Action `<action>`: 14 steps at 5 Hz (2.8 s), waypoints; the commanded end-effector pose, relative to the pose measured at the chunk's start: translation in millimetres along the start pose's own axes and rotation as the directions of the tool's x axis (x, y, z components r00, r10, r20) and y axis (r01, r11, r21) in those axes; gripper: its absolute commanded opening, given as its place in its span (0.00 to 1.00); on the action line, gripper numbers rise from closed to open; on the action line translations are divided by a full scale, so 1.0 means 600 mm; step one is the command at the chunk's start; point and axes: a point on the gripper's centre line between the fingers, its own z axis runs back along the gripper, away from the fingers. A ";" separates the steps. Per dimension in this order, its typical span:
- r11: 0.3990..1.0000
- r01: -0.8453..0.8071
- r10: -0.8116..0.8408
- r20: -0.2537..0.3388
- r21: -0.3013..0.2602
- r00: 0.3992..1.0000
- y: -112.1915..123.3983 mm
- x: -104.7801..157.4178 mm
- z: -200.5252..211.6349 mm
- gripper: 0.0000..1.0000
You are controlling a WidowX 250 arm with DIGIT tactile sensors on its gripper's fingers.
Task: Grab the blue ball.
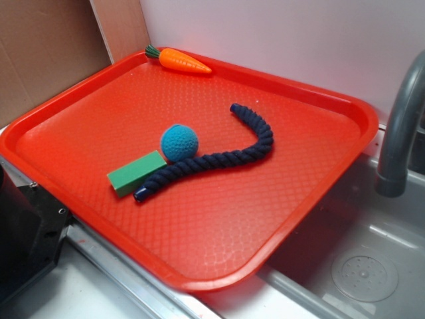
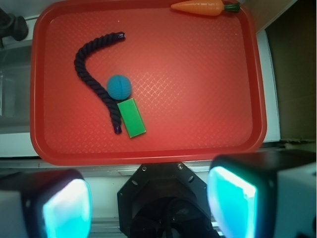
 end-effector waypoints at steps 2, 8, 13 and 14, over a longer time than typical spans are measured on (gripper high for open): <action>0.998 -0.065 0.065 -0.087 0.002 0.994 -0.006 0.052 -0.075 1.00; 0.921 -0.389 0.388 -0.013 -0.022 0.921 -0.024 0.109 -0.216 1.00; 0.924 -0.382 0.381 -0.048 -0.006 0.923 -0.052 0.152 -0.342 0.91; 0.918 -0.396 0.394 -0.087 -0.006 0.915 -0.055 0.153 -0.352 0.00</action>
